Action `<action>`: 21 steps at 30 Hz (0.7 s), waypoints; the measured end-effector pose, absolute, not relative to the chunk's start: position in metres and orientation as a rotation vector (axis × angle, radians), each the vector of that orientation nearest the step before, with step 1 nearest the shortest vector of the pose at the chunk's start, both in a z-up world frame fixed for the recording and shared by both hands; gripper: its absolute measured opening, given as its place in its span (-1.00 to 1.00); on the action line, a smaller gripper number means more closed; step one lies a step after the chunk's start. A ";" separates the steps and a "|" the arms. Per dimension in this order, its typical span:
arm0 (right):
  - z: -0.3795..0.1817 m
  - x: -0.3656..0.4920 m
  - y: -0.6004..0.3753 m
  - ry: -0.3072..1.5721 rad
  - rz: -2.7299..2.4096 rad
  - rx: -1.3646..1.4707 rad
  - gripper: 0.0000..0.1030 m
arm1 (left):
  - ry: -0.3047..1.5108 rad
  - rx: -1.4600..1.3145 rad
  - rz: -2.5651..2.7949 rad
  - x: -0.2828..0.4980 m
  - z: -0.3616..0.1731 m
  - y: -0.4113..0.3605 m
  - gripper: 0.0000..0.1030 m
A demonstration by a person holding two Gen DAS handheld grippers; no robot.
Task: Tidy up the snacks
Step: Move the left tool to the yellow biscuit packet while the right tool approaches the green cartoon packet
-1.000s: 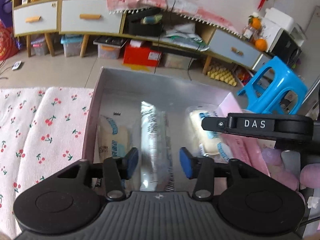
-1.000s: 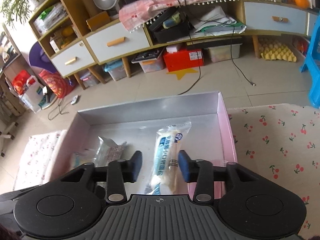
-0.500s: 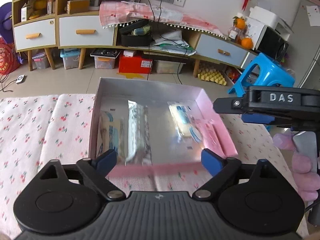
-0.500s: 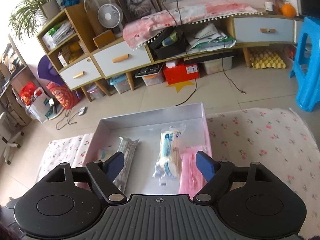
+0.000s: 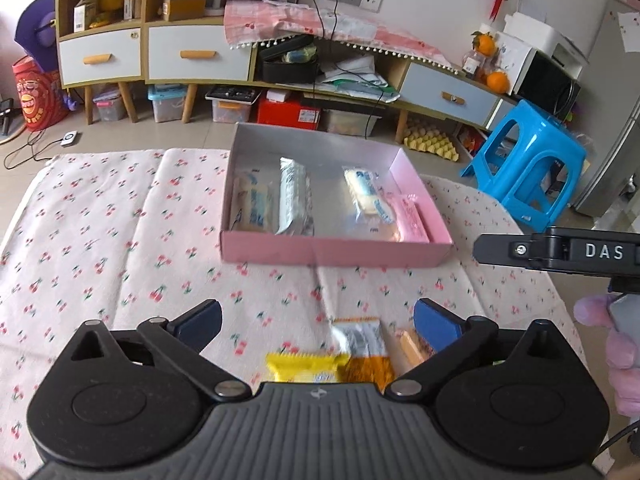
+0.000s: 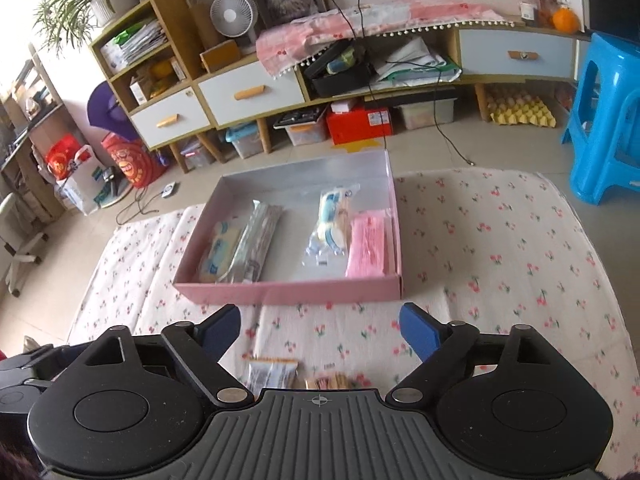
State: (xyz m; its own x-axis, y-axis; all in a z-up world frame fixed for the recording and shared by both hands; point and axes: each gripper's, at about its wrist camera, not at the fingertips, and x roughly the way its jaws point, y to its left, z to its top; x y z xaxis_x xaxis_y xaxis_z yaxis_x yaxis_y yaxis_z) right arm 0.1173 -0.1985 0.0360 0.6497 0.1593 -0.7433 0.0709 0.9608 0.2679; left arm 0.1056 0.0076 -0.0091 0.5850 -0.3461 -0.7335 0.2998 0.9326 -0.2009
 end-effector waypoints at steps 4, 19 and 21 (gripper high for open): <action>0.028 0.104 -0.195 0.864 0.035 0.253 0.78 | 0.873 -0.043 -0.366 0.099 -0.014 0.011 0.99; -0.017 0.081 -0.224 1.060 -0.082 0.329 0.78 | 1.011 -0.083 -0.294 0.091 -0.047 0.026 0.80; -0.023 0.081 -0.225 1.092 -0.084 0.359 0.78 | 1.035 -0.136 -0.293 0.094 -0.050 0.027 0.69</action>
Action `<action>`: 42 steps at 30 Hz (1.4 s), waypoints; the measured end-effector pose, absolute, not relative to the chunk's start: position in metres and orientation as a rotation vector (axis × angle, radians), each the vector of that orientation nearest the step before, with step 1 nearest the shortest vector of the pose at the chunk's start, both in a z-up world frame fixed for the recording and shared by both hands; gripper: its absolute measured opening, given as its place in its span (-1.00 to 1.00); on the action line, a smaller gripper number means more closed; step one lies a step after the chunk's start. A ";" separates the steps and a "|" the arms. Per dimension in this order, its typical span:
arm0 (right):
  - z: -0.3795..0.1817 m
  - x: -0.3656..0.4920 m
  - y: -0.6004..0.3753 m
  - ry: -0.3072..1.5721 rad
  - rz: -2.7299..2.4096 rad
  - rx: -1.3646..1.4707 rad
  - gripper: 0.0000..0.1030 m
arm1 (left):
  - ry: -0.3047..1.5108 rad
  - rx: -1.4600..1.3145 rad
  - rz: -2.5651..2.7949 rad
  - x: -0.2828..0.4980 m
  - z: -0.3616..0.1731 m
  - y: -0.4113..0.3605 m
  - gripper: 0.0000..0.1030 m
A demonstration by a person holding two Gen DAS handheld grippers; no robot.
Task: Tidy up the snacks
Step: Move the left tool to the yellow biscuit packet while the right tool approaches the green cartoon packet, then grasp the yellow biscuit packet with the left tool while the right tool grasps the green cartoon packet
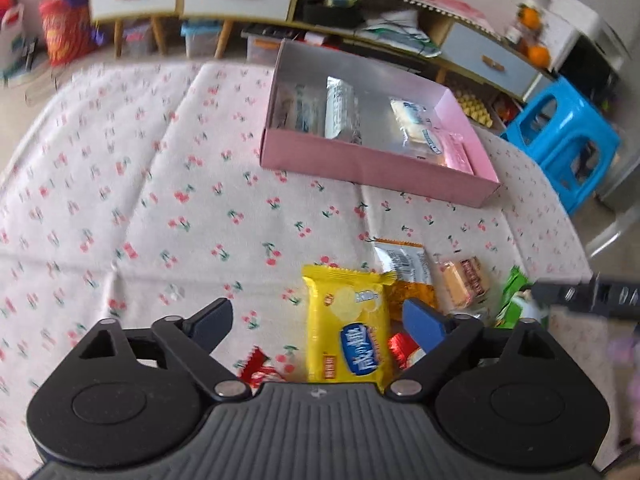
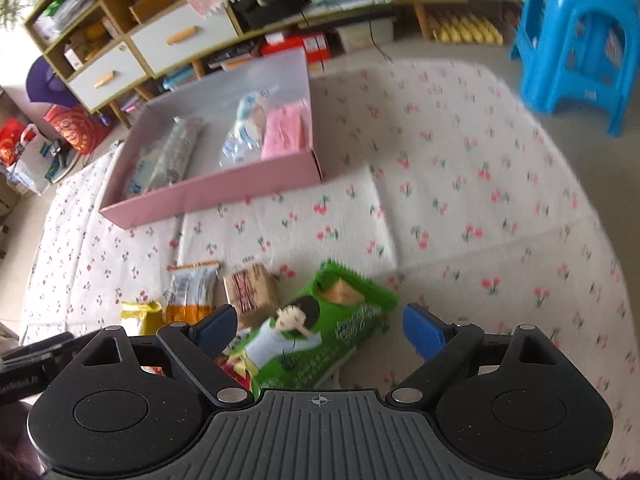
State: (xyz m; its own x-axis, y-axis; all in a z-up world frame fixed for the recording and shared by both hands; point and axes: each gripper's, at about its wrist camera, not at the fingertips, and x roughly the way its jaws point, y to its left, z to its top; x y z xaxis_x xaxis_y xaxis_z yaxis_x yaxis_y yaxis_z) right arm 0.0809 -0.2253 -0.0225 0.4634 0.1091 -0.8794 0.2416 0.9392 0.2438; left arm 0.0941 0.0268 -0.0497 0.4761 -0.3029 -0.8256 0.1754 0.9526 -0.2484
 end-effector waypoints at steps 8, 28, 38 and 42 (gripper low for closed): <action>-0.036 0.084 -0.227 1.155 -0.100 0.447 0.78 | 1.099 -0.172 -0.289 0.098 -0.060 0.016 0.48; -0.043 0.087 -0.210 1.151 -0.104 0.354 0.37 | 1.149 -0.073 -0.302 0.099 -0.068 0.010 -0.06; -0.034 0.093 -0.219 1.112 -0.074 0.296 -0.16 | 1.084 -0.022 -0.270 0.102 -0.062 0.011 -0.10; -0.031 0.103 -0.226 1.072 -0.048 0.264 -0.16 | 1.044 -0.007 -0.278 0.108 -0.060 0.012 -0.09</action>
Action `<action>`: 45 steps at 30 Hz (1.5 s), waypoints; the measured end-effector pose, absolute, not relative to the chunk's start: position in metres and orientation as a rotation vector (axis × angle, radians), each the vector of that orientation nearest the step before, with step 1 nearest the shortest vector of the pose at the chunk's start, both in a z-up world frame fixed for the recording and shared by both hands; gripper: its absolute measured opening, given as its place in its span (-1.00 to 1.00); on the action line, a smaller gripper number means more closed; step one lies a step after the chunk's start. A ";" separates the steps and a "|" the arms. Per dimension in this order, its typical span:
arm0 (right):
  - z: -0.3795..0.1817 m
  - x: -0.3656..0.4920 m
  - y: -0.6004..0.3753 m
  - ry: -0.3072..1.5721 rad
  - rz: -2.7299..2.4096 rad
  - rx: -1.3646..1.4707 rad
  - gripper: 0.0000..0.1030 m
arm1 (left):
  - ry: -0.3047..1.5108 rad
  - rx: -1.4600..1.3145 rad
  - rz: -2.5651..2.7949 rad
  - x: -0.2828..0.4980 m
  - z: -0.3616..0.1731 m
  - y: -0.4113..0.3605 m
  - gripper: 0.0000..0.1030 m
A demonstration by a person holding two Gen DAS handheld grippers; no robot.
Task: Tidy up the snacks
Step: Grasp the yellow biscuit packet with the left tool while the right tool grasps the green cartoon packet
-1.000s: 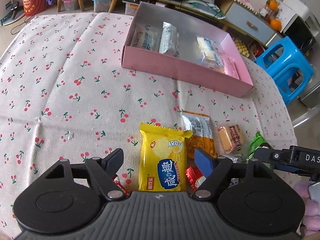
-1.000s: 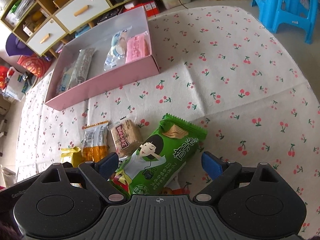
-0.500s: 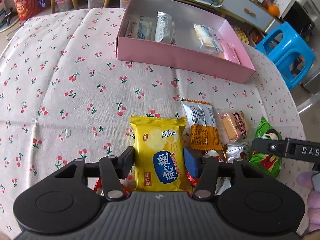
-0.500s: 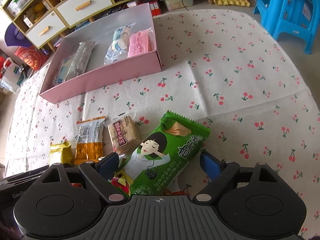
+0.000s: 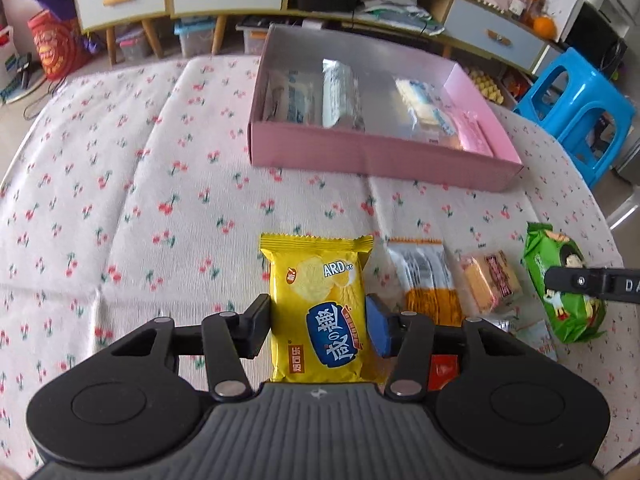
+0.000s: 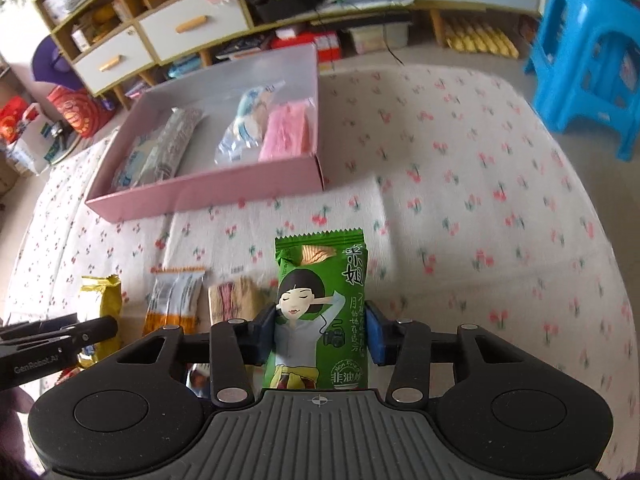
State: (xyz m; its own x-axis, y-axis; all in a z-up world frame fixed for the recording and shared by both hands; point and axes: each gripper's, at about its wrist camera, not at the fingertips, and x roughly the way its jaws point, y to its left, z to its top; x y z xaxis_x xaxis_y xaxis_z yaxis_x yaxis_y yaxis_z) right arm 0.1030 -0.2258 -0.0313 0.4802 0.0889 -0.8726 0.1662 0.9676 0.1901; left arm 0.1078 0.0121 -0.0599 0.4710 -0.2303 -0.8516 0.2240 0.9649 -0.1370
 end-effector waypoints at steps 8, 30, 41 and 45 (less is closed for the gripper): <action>-0.051 0.123 -0.237 1.034 -0.046 0.204 -0.15 | 1.016 -0.035 -0.282 0.118 -0.067 0.016 -0.08; -0.049 0.126 -0.247 1.064 -0.080 0.319 0.11 | 1.056 -0.067 -0.283 0.118 -0.068 0.019 0.06; -0.046 0.124 -0.248 1.096 -0.094 0.393 -0.17 | 1.073 -0.094 -0.274 0.116 -0.064 0.021 -0.10; -0.038 0.122 -0.247 1.088 -0.085 0.413 -0.17 | 1.062 -0.111 -0.290 0.114 -0.057 0.020 -0.10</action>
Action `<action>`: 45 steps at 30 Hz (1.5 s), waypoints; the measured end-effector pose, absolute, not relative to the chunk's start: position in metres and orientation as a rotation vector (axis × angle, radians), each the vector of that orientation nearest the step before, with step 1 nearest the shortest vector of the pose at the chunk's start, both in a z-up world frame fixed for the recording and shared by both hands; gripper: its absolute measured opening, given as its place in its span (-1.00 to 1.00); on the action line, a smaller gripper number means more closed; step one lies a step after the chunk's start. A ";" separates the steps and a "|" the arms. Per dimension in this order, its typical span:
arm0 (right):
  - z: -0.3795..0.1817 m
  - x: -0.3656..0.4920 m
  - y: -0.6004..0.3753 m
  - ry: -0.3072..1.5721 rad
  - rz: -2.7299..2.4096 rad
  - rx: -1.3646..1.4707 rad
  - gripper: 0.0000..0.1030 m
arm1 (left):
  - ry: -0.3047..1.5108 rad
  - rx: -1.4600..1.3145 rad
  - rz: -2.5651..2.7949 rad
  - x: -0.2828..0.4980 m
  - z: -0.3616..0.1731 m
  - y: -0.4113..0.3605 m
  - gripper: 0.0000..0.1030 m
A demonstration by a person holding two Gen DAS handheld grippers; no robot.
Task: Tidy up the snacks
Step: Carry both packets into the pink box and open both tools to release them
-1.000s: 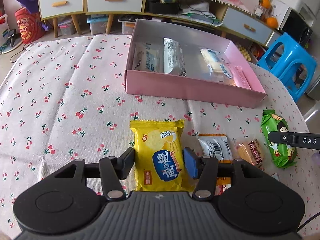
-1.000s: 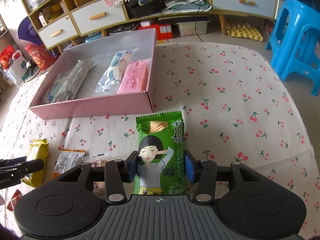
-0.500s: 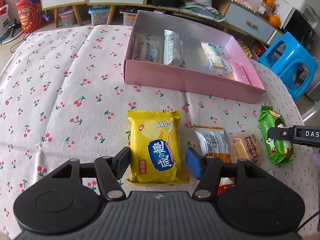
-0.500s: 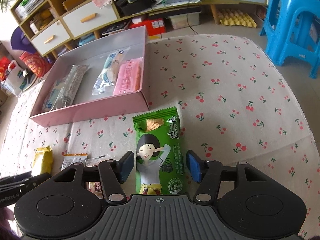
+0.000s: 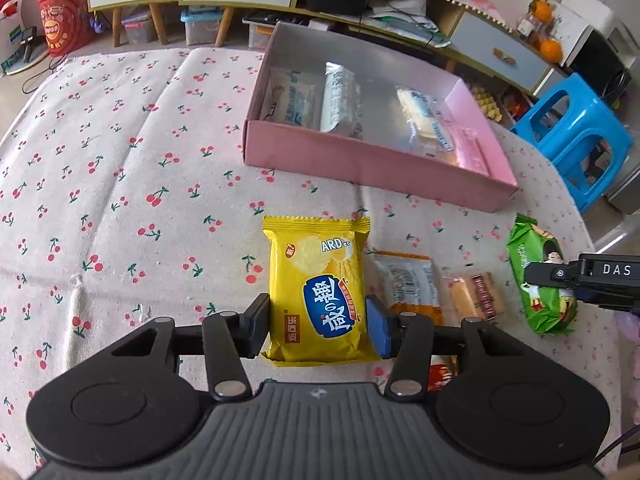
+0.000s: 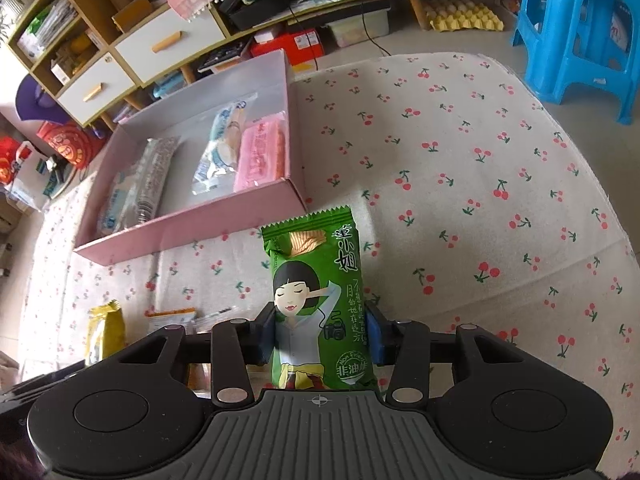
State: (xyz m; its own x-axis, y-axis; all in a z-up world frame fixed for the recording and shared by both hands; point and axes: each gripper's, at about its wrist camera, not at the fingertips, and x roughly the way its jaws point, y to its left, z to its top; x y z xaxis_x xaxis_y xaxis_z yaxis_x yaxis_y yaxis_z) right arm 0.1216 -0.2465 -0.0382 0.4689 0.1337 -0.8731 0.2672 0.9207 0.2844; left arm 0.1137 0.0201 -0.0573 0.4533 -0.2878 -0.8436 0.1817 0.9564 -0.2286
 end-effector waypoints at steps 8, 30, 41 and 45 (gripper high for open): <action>-0.018 0.121 -0.242 1.049 -0.057 0.476 -0.17 | 1.017 -0.153 -0.313 0.112 -0.039 0.020 -0.10; 0.002 0.210 -0.246 0.884 0.046 0.545 -0.17 | 0.862 -0.117 -0.459 0.185 -0.022 -0.035 -0.10; -0.014 0.258 -0.244 0.838 0.083 0.514 -0.16 | 0.877 -0.081 -0.470 0.207 -0.051 -0.039 -0.10; -0.026 0.271 -0.243 0.841 0.088 0.518 -0.16 | 0.900 -0.044 -0.485 0.208 -0.058 -0.041 -0.10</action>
State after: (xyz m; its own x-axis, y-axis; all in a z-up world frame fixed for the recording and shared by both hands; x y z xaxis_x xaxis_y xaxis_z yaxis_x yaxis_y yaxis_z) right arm 0.2706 -0.2433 -0.0264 0.6705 0.2751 -0.6890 0.1265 0.8727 0.4716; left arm 0.2080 -0.0409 -0.0579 0.5217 -0.4227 -0.7411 0.3864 0.8915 -0.2364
